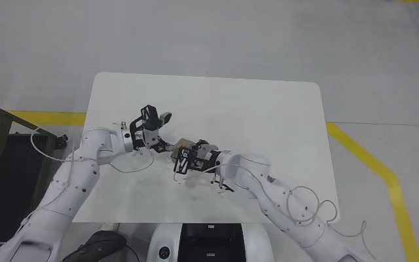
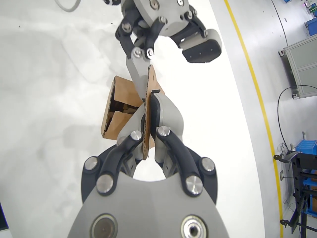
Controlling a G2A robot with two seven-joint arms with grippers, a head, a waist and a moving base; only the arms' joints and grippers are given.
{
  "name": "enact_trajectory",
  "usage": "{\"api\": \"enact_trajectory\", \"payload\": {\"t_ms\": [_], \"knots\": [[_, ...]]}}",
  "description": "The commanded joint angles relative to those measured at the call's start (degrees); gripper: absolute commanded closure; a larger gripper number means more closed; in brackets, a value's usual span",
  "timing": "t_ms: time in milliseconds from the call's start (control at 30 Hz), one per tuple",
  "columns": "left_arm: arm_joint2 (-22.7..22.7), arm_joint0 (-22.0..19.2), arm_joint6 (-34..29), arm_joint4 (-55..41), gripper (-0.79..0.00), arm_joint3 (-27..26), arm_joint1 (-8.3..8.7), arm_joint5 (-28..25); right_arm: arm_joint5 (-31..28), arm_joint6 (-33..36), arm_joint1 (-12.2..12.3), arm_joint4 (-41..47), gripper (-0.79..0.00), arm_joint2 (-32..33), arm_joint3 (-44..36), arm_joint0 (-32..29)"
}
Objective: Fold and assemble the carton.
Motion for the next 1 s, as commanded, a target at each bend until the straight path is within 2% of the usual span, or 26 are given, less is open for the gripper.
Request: {"api": "enact_trajectory", "payload": {"t_ms": [0,167,200,300,367,467,633,967], "knots": [[-1.89,1.21,1.45,-0.59,-0.785,-0.20,0.55,-0.88,0.11,-0.11,-0.04,-0.17,0.000,-0.09,0.00,-0.12],[-5.71,4.45,4.29,-1.11,-0.785,-1.27,1.97,-0.88,0.47,0.09,-0.12,-1.00,0.000,-0.46,-0.53,-0.54],[-6.13,4.97,4.61,-1.17,-0.785,-1.51,2.14,-0.88,0.56,0.11,-0.13,-1.18,-0.065,-0.56,-0.69,-0.66],[-6.97,5.88,4.80,-1.26,-0.785,-1.97,2.47,-0.88,0.57,0.13,-0.18,-1.60,-0.179,-0.90,-1.14,-1.01],[-7.11,6.13,4.66,-1.36,-0.785,-2.16,2.61,-0.88,0.52,0.24,-0.22,-1.88,-0.286,-1.14,-1.36,-1.20],[-7.29,5.94,3.98,-1.18,-0.785,-1.88,2.71,-0.64,0.47,0.38,-0.29,-2.03,-0.305,-1.41,-1.63,-1.48],[-6.70,5.55,3.03,-0.95,-0.785,-1.85,2.40,1.74,0.15,0.49,-0.35,-2.38,-0.240,-1.73,-1.99,-1.85],[-5.54,5.08,1.71,0.07,-0.785,-1.64,1.71,7.21,-0.89,0.33,-0.48,-2.96,-0.249,-2.89,-1.84,-2.87]]}}
